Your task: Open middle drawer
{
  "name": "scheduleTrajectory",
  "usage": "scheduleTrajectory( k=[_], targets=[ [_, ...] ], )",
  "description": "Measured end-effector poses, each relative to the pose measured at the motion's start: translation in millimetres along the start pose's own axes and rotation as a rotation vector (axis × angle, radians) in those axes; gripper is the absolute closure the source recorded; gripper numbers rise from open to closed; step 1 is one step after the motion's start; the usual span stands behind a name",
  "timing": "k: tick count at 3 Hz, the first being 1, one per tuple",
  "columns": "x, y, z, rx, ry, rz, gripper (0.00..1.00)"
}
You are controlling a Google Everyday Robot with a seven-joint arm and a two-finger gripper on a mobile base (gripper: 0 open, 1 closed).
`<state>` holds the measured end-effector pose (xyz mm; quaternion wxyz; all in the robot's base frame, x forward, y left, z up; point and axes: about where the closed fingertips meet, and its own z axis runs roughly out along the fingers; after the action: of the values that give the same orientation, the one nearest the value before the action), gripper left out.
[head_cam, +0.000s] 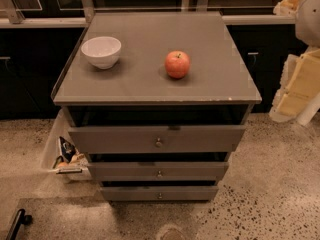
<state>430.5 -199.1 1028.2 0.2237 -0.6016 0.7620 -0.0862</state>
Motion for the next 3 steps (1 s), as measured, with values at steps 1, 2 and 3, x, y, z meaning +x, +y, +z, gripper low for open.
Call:
scheduleTrajectory(
  k=[1, 2, 3],
  targets=[
    [0.0, 0.0, 0.0, 0.0, 0.0, 0.0, 0.0],
    [10.1, 17.8, 27.1, -0.063, -0.004, 0.014, 0.0],
    [24.7, 40.4, 60.2, -0.128, -0.017, 0.027, 0.0]
  ],
)
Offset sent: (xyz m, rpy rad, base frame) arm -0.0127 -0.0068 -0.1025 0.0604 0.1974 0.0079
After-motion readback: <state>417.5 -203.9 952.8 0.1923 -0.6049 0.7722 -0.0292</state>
